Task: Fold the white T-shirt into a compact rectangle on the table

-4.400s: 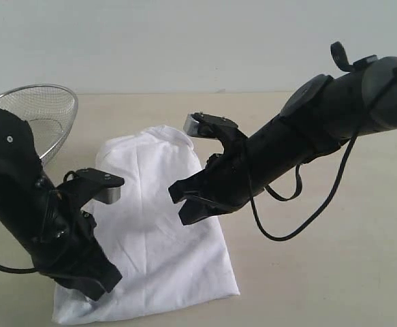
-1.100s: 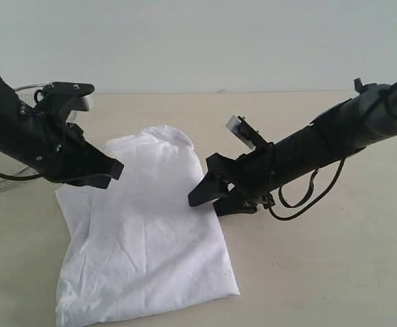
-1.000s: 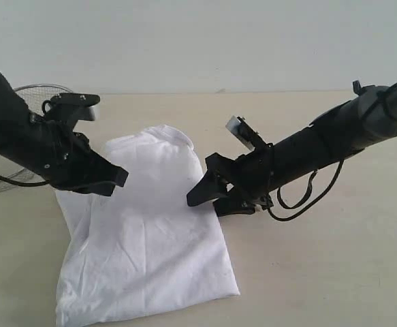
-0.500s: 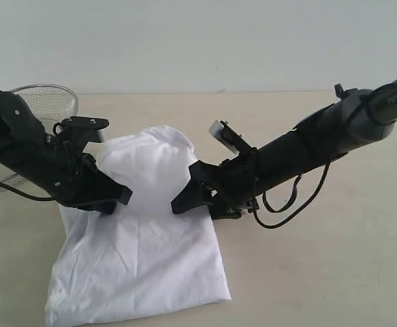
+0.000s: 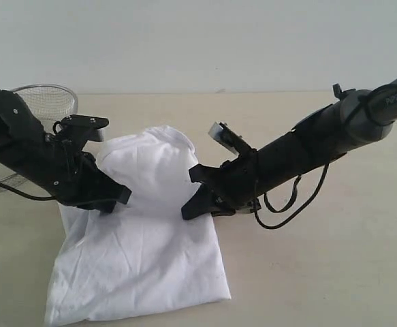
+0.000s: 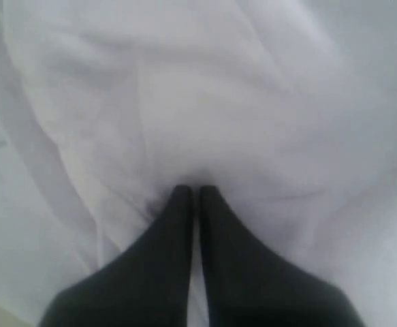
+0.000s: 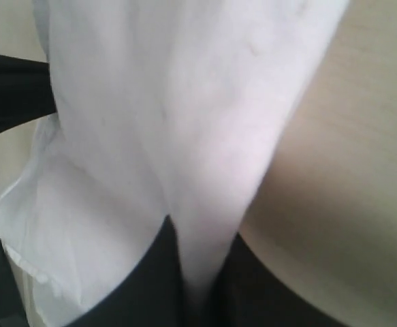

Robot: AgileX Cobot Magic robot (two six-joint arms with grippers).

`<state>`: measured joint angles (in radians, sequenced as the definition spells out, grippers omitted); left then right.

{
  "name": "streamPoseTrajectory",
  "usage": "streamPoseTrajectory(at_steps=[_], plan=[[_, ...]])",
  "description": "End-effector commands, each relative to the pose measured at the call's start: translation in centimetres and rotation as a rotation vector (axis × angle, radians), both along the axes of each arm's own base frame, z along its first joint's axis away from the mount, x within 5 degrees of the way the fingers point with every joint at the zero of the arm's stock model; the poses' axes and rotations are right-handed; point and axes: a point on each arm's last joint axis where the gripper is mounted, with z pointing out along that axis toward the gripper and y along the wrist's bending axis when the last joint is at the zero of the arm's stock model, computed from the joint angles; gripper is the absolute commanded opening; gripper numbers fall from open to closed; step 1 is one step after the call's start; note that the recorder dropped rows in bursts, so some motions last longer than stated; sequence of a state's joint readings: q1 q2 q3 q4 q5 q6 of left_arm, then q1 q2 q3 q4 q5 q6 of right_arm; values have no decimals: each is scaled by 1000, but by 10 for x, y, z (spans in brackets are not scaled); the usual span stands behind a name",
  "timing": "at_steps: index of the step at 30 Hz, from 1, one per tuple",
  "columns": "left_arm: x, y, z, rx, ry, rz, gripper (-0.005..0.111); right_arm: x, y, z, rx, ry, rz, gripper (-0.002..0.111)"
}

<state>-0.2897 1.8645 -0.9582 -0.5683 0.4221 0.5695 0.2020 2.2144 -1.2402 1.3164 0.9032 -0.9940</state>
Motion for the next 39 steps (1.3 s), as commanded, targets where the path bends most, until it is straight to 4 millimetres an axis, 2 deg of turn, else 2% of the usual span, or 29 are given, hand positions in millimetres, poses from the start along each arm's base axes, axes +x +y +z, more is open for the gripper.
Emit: streamPoseTrajectory(at_steps=[1,6,9,16,22,26,28,32,36,39], plan=[[-3,0,35,-37,-83,-5,4,12,-21,3,2,-10,-45,0],[-18,2,90,-89,-207,-25,4,24,-40,12,37,-20,-75,0],[-31,4,115,-117,-249,-42,4,33,-53,17,38,-44,-109,0],[-60,9,155,-148,-311,-96,4,58,-89,35,-86,-77,-140,0],[-69,11,166,-153,-333,-113,4,77,-124,57,-164,-112,-186,0],[-72,11,165,-157,-297,-124,4,88,-148,65,-224,-101,-198,0],[-73,11,164,-157,-293,-125,4,92,-158,63,-242,-78,-187,0],[-73,11,164,-158,-285,-129,4,111,-195,57,-322,-48,-202,0],[-74,10,164,-158,-278,-133,4,121,-211,53,-332,-25,-233,0],[-73,11,164,-158,-287,-128,4,123,-215,54,-312,-33,-262,0]])
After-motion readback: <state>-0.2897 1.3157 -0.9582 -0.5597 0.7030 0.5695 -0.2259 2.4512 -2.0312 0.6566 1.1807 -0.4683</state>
